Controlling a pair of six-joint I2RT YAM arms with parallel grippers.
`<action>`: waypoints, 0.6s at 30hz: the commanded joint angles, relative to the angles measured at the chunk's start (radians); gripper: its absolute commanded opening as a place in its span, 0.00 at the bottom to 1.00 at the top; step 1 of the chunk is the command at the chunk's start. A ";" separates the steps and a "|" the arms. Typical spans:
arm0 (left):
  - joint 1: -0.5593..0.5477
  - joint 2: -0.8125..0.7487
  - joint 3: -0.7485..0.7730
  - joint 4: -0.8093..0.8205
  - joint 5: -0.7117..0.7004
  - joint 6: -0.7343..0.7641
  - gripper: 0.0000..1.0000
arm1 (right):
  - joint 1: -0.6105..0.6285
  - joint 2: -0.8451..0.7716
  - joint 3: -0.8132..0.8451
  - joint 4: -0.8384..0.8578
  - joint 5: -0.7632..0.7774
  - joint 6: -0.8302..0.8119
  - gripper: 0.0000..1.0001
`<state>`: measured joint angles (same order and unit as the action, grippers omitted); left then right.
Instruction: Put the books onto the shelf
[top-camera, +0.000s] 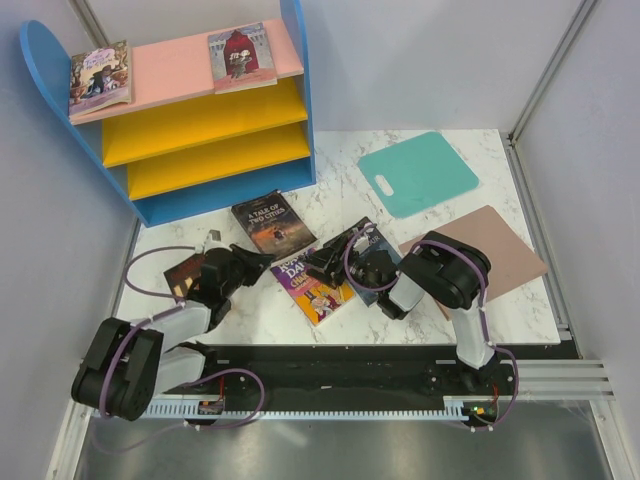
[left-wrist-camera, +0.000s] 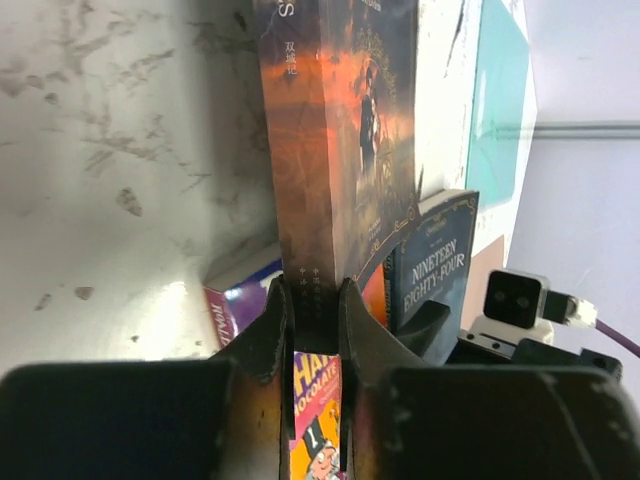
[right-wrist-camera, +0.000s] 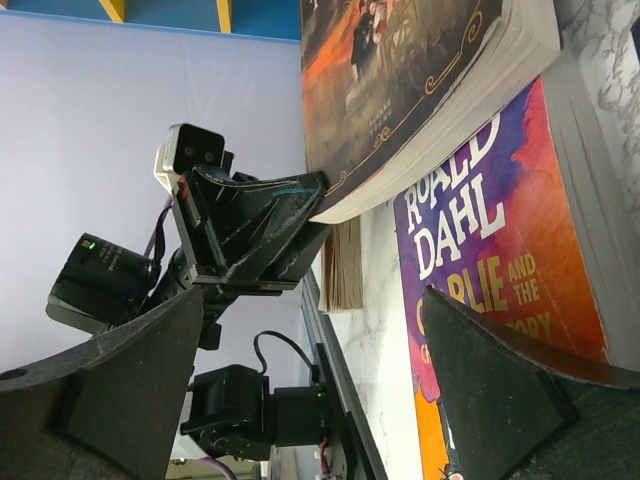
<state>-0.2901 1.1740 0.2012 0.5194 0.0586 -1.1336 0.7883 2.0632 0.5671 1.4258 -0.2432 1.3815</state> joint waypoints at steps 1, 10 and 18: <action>-0.003 -0.086 0.086 0.007 0.093 0.087 0.02 | -0.008 0.067 -0.016 0.229 -0.015 0.008 0.98; -0.001 -0.186 0.185 -0.137 0.277 0.074 0.02 | -0.018 0.147 -0.001 0.331 -0.001 0.085 0.98; -0.001 -0.321 0.087 -0.195 0.307 0.020 0.02 | -0.021 0.166 0.013 0.331 0.012 0.099 0.98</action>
<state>-0.2897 0.9501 0.3000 0.2771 0.2916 -1.1080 0.7738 2.1456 0.6064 1.5146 -0.2646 1.4986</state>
